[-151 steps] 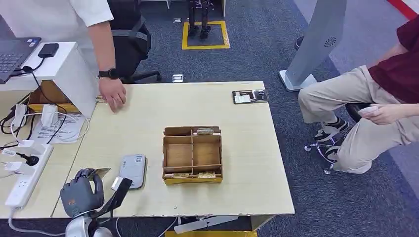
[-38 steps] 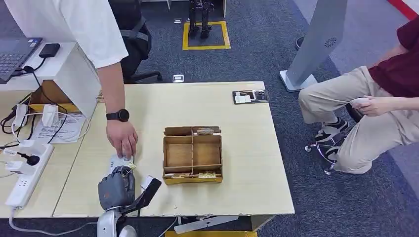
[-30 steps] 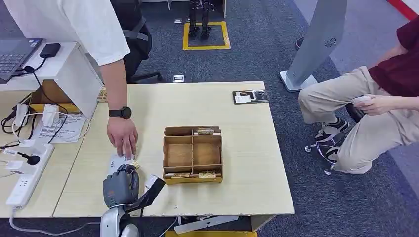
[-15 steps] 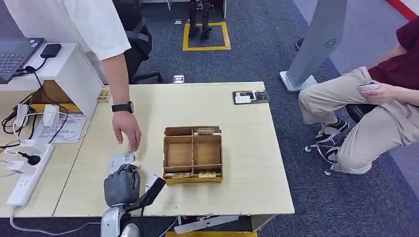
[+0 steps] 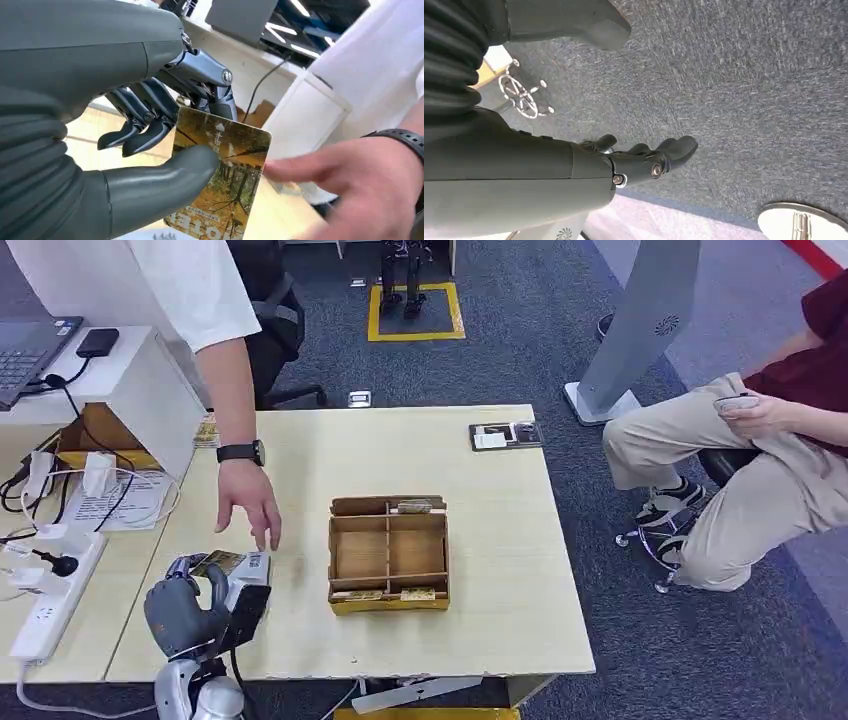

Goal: Pass the card to the sensor for recognition and then transmit it.

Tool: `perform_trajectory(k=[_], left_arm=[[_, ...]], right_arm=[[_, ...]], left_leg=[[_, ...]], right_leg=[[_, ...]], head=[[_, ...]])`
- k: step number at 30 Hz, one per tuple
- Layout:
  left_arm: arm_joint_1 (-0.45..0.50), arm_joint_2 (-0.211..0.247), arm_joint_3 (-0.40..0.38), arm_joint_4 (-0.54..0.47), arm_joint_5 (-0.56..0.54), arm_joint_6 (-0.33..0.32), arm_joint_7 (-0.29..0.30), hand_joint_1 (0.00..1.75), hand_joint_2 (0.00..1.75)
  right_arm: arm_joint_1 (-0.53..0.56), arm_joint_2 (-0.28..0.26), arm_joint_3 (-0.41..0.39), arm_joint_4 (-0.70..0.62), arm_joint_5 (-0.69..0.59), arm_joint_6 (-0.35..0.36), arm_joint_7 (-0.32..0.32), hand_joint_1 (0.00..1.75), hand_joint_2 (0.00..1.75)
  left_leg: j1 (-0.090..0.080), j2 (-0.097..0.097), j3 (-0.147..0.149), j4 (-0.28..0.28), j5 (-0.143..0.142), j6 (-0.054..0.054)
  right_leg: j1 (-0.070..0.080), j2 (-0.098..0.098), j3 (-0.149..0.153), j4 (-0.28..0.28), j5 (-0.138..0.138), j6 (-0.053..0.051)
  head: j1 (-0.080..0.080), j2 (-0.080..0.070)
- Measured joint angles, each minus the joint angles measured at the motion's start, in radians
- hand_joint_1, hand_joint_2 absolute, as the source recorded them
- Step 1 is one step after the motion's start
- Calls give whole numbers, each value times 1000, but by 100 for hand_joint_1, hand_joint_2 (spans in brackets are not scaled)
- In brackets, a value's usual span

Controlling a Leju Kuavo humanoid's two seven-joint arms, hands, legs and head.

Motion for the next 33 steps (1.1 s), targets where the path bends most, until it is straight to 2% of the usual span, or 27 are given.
perform_trajectory(k=[6,27,28,29,33], left_arm=[[-29,-2,26,-8,34,-1,-22,175,175],[-62,-5,55,-8,31,-1,-22,175,175],[-63,-5,56,-8,33,-1,-23,21,175],[-63,-5,57,-8,37,-1,-24,0,175],[-63,-6,56,-8,64,-1,-34,0,175]], right_arm=[[-1,0,11,0,6,0,0,0,175],[-1,0,21,0,9,0,0,0,175],[-1,0,21,0,9,0,0,0,175],[-1,0,21,0,9,0,0,0,175],[-1,0,21,0,8,0,0,0,175]], left_leg=[[0,0,0,0,0,0],[0,0,0,0,0,0],[0,0,0,0,0,0],[0,0,0,0,0,0],[0,0,0,0,0,0]], right_leg=[[0,0,0,0,0,0],[0,0,0,0,0,0],[0,0,0,0,0,0],[0,0,0,0,0,0],[0,0,0,0,0,0]], head=[[0,0],[0,0],[0,0],[0,0],[0,0]])
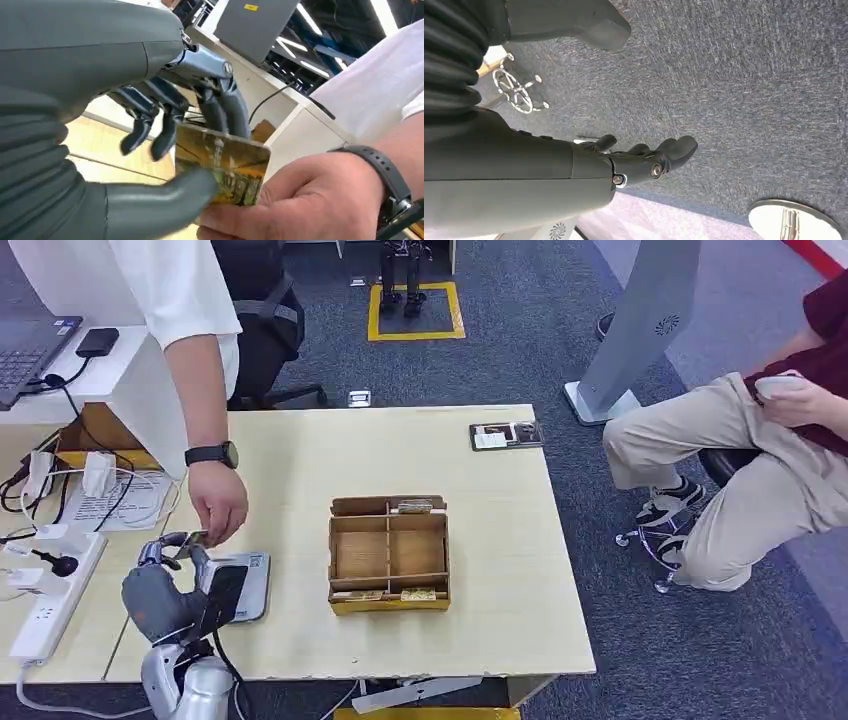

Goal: Pass the card to the sensor for recognition and then transmit it.

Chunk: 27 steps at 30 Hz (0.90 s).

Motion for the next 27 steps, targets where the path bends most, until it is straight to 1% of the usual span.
perform_trajectory(k=[8,12,19,23,25,27], left_arm=[[1,-3,-11,-17,45,-1,-27,0,175],[1,-5,-42,-34,89,-2,-42,0,175],[12,-4,-103,-93,160,-2,-65,0,175],[58,0,-145,-148,198,-2,-125,0,175],[81,1,-163,-182,201,-2,-175,0,175],[93,1,-172,-200,199,-2,-208,0,175]], right_arm=[[0,0,0,0,-10,0,-2,0,175],[0,0,0,-2,-20,0,-5,0,175],[1,0,-4,-13,-35,0,-6,0,175],[2,1,-6,-21,-37,0,-7,0,175],[2,1,-7,-24,-36,0,-11,0,175],[2,1,-7,-25,-34,0,-12,0,175]], left_leg=[[0,0,0,0,0,0],[0,0,0,0,0,0],[0,-1,-1,0,0,0],[0,0,-2,0,0,0],[0,0,-2,0,0,0],[0,-1,-2,0,0,0]], right_leg=[[0,0,0,0,0,0],[0,0,0,0,0,0],[0,0,0,0,0,0],[0,0,0,0,0,0],[0,0,0,0,0,0],[0,-1,0,0,0,1]], head=[[0,0],[0,0],[0,0],[0,0],[0,0],[0,0]])
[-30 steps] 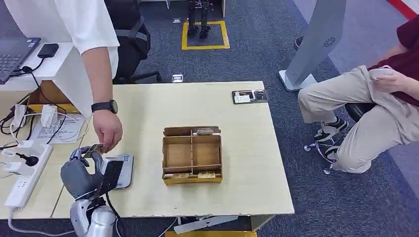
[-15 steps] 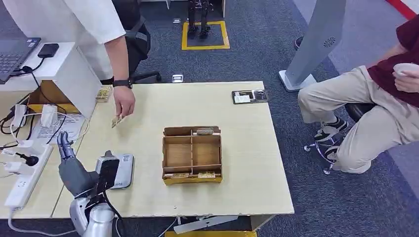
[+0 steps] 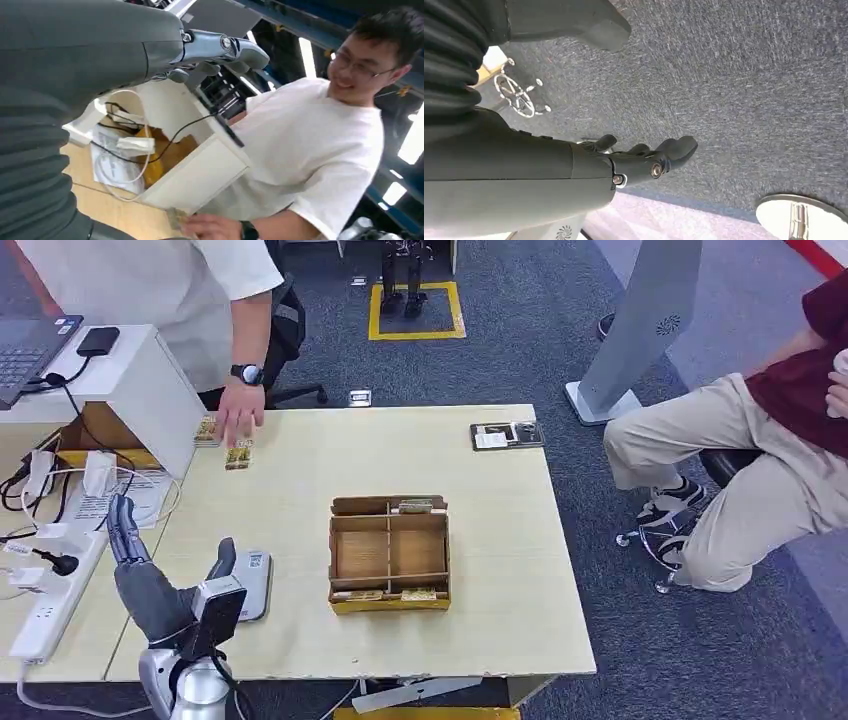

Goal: Pass the card to the sensor for recognition and then transmit it.

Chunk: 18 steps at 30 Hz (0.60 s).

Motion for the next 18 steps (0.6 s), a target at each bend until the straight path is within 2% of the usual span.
perform_trajectory(k=[5,9,12,15,18], left_arm=[[75,6,-60,-57,50,0,-48,0,175],[142,26,-188,-96,59,0,-40,0,175],[162,65,-267,-117,52,0,-22,0,175],[164,115,-380,-127,38,0,6,0,175],[159,157,-463,-132,25,-3,11,0,175]], right_arm=[[2,0,0,-1,2,0,0,0,175],[3,0,0,-5,0,0,-2,0,175],[3,-1,0,-8,1,0,-5,0,175],[3,-3,2,-8,2,0,-10,0,175],[3,-6,3,-8,3,0,-15,0,175]], left_leg=[[0,0,0,0,0,0],[0,0,0,0,0,0],[0,0,0,0,0,0],[0,0,0,0,0,0],[0,0,1,0,0,0]], right_leg=[[0,0,0,0,0,0],[0,0,0,0,0,0],[0,0,0,0,0,0],[0,0,0,0,0,0],[0,0,0,0,0,0]], head=[[0,0],[0,0],[0,0],[0,0],[0,0]])
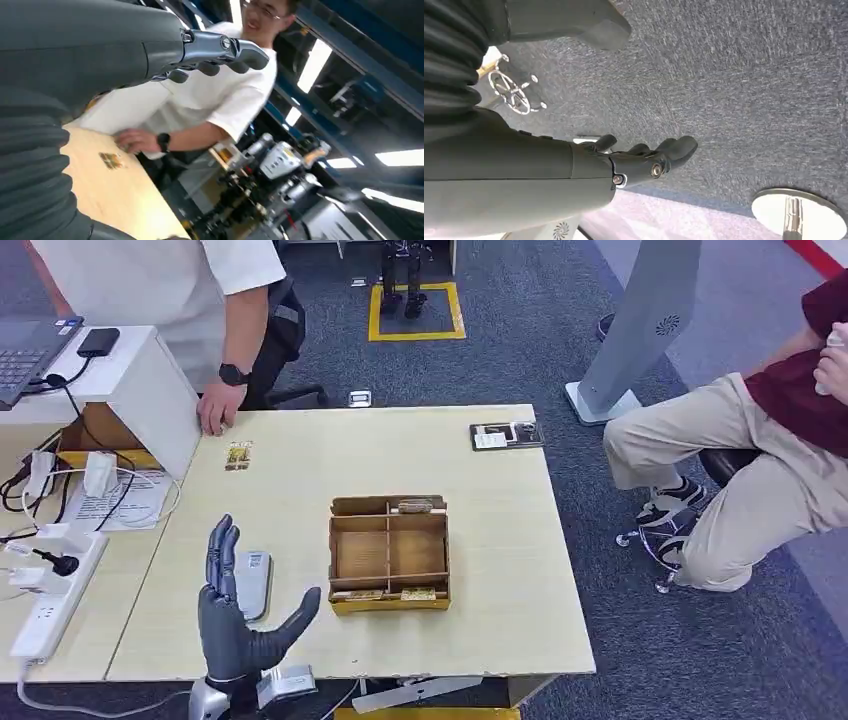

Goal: Pass the card to the sensor for recognition and then transmit it.

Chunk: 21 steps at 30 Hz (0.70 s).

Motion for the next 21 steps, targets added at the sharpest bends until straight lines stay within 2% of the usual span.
perform_trajectory(k=[6,12,14,18,21], left_arm=[[-28,58,-119,1,-23,-14,1,0,175],[-57,87,-180,10,-50,-19,25,0,175],[-69,96,-193,20,-97,-26,68,0,175],[-108,120,-214,63,-268,-53,221,0,175],[-153,144,-227,95,-380,-118,330,0,175]], right_arm=[[0,-5,6,0,5,0,-5,0,175],[0,-8,12,2,5,0,-5,0,175],[0,-8,15,3,5,0,-5,0,175],[0,-9,22,5,2,0,0,0,175],[0,-11,25,9,0,0,1,0,175]], left_leg=[[0,0,0,0,0,0],[0,0,0,0,0,0],[0,0,0,0,0,0],[0,0,0,0,0,0],[0,0,0,0,0,0]], right_leg=[[0,0,0,0,0,0],[0,0,0,0,0,0],[0,0,0,0,0,0],[0,0,0,0,0,0],[0,0,0,0,0,0]], head=[[0,0],[0,0],[0,0],[0,0],[0,0]])
